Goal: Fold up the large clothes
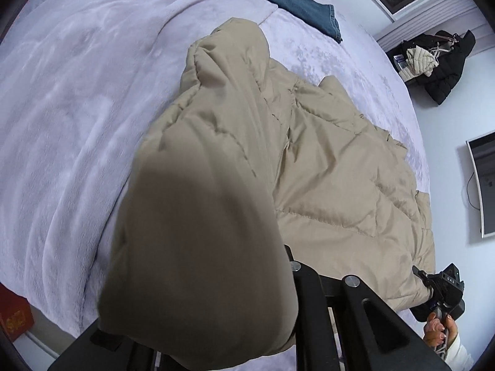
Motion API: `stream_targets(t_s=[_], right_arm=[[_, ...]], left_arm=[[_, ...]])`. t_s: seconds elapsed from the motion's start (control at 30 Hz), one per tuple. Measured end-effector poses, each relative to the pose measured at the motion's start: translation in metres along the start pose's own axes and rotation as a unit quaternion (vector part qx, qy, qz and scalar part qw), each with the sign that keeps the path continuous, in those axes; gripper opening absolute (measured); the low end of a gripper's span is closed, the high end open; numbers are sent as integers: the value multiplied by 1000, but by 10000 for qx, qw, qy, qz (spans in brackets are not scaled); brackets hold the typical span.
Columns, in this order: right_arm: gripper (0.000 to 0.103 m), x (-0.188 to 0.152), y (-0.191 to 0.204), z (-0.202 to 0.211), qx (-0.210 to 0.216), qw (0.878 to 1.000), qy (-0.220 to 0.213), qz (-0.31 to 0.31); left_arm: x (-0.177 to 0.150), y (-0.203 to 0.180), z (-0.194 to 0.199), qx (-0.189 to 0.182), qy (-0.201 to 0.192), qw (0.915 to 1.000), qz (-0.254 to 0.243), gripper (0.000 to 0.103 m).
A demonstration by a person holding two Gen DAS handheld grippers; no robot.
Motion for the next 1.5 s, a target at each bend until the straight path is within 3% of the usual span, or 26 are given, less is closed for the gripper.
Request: stream_targets(t_s=[0.1, 0.27, 0.33, 0.47, 0.53, 0.6, 0.7, 0.8, 0.97, 1.07, 1.13, 1.17, 1.2, 1.27, 1.3, 1.4, 1.47, 1.5], right_arm=[[24, -16, -14, 3, -93, 9999, -60, -98], [35, -17, -27, 3, -281, 9992, -272, -109], [53, -18, -25, 11, -576, 9975, -408, -56], [63, -27, -32, 41, -1049, 9913, -790, -18], [64, -31, -37, 62, -1311, 9854, -1081, -45], [63, -31, -37, 84, -1691, 9748, -1457, 51], [26, -23, -27, 115, -2197, 9544, -1966, 476], [25, -17, -5, 119, -2421, 9412, -2017, 1221], [25, 11, 5, 120, -2935, 9138, -1905, 2063], [25, 17, 22, 145, -3446, 8880, -2346, 1943], [28, 25, 43, 157, -3342, 8806, -2665, 2043], [34, 30, 54, 155, -3192, 8835, -2578, 2261], [52, 39, 66, 145, -3087, 8882, -2318, 2491], [58, 54, 82, 114, -2863, 8964, -1785, 2875], [56, 62, 88, 100, -2755, 8999, -1628, 2964], [25, 89, 100, 48, -2666, 8963, -1264, 3309], [23, 109, 91, 13, -2997, 8877, -996, 3351], [21, 116, 79, 3, -3323, 8775, -933, 3329]], left_arm=[[-14, 12, -8, 75, 158, 9998, -85, 20], [-16, 30, -1, 588, 144, 9980, -160, 52], [-17, 38, 9, 716, 124, 9972, -192, 53], [-9, 55, 42, 1394, -238, 9895, -286, 53], [2, 60, 57, 1503, -458, 9870, -335, 53], [17, 57, 68, 1440, -661, 9864, -432, 40], [46, 36, 62, 1338, -734, 9851, -794, 37], [68, 7, 36, 1254, -687, 9833, -1127, 37], [87, -18, -13, 1645, -442, 9745, -1464, 37], [98, -21, -18, 1615, -511, 9774, -1267, 37], [106, -21, -17, 1684, -584, 9761, -1243, 37], [111, -21, -18, 1743, -599, 9750, -1240, 37], [116, -20, -20, 1781, -583, 9747, -1220, 37], [125, -20, -26, 1812, -559, 9754, -1122, 37], [128, -21, -29, 1810, -558, 9759, -1086, 37], [134, -29, -46, 1822, -486, 9752, -1162, 37], [135, -36, -61, 1851, -402, 9741, -1235, 37], [135, -39, -70, 1870, -370, 9733, -1278, 37]])
Point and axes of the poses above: each gripper's, at about its wrist camera, not at the fingertips, and z roughly against the way its jaws point, y to its left, x to its top, the point moved 8 cm from there along -z, roughly the way its jaws point, and after that the axes turned 3 degrees about y, right-handed, at the moved point
